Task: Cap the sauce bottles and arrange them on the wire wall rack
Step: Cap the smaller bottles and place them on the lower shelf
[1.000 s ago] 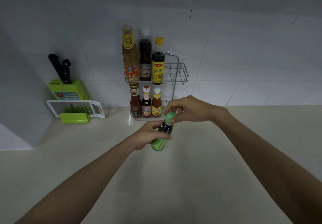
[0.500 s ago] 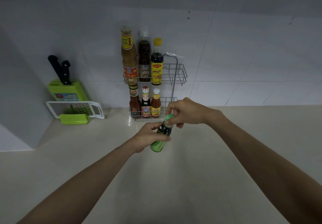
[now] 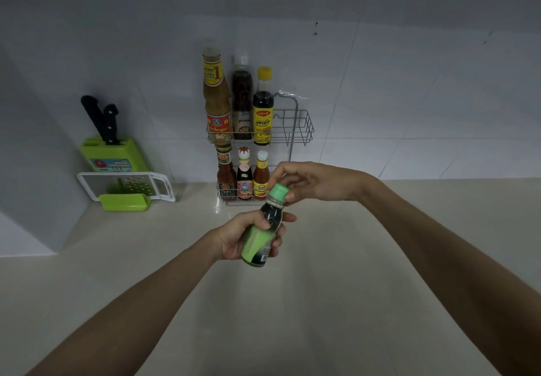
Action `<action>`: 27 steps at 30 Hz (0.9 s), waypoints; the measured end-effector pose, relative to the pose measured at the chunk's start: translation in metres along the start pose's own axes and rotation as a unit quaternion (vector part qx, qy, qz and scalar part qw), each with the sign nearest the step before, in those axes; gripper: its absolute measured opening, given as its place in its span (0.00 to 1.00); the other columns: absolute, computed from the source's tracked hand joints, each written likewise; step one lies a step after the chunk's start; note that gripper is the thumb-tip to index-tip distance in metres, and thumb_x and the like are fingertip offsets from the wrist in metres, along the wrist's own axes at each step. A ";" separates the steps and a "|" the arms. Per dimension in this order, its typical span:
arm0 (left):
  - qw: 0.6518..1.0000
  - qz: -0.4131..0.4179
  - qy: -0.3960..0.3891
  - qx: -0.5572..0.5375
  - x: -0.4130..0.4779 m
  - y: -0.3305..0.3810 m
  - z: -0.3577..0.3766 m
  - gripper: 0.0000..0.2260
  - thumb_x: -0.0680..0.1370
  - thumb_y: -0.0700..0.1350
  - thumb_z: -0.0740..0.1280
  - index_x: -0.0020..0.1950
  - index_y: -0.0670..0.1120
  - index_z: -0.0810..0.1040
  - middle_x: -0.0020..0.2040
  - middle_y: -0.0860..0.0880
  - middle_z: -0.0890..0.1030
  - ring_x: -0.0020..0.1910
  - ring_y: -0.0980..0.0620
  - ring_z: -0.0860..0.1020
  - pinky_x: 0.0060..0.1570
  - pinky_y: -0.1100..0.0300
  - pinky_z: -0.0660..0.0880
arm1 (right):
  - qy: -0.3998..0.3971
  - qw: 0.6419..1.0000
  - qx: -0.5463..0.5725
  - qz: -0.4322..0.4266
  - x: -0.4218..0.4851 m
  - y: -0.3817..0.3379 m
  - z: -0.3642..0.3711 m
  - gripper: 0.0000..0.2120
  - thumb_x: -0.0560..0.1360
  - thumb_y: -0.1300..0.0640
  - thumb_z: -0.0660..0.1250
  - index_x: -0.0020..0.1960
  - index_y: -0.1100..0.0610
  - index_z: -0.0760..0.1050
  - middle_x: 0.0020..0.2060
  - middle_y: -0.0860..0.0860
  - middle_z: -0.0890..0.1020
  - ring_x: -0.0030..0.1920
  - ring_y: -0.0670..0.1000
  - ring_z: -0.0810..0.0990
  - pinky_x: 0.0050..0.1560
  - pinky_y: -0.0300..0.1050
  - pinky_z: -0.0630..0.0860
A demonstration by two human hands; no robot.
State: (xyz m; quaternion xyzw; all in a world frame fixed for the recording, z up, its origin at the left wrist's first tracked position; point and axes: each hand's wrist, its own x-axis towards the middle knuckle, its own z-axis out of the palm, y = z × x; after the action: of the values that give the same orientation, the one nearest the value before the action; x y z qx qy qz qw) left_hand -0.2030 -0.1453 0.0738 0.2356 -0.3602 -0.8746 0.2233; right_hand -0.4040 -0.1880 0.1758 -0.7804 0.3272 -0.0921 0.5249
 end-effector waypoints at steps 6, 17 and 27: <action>0.993 0.007 0.082 0.083 0.001 0.000 0.003 0.22 0.61 0.41 0.68 0.55 0.41 0.80 0.37 0.46 0.78 0.34 0.49 0.76 0.39 0.57 0.74 | 0.016 0.998 -0.048 0.049 0.007 0.000 0.002 0.12 0.78 0.60 0.65 0.61 0.59 0.72 0.50 0.55 0.83 0.50 0.52 0.83 0.54 0.45 0.81; 0.884 0.107 0.326 0.316 0.012 -0.015 0.004 0.12 0.60 0.50 0.76 0.43 0.55 0.85 0.47 0.51 0.86 0.50 0.49 0.82 0.55 0.50 0.77 | 0.105 0.945 -0.310 0.015 0.009 0.022 0.024 0.14 0.78 0.45 0.63 0.44 0.54 0.66 0.30 0.51 0.78 0.31 0.50 0.78 0.32 0.36 0.68; 0.854 0.138 0.334 0.373 0.008 -0.006 0.009 0.07 0.64 0.46 0.71 0.41 0.53 0.79 0.39 0.51 0.80 0.38 0.53 0.77 0.43 0.56 0.73 | 0.085 0.972 -0.217 0.026 0.012 0.011 0.015 0.14 0.75 0.50 0.70 0.57 0.55 0.72 0.42 0.49 0.81 0.41 0.47 0.79 0.42 0.44 0.77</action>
State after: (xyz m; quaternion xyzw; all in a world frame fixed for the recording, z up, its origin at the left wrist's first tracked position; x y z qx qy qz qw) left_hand -0.2158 -0.1415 0.0732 0.5270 -0.5922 -0.5032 0.3441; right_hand -0.3919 -0.1860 0.1572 -0.8561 0.4027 -0.0712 0.3159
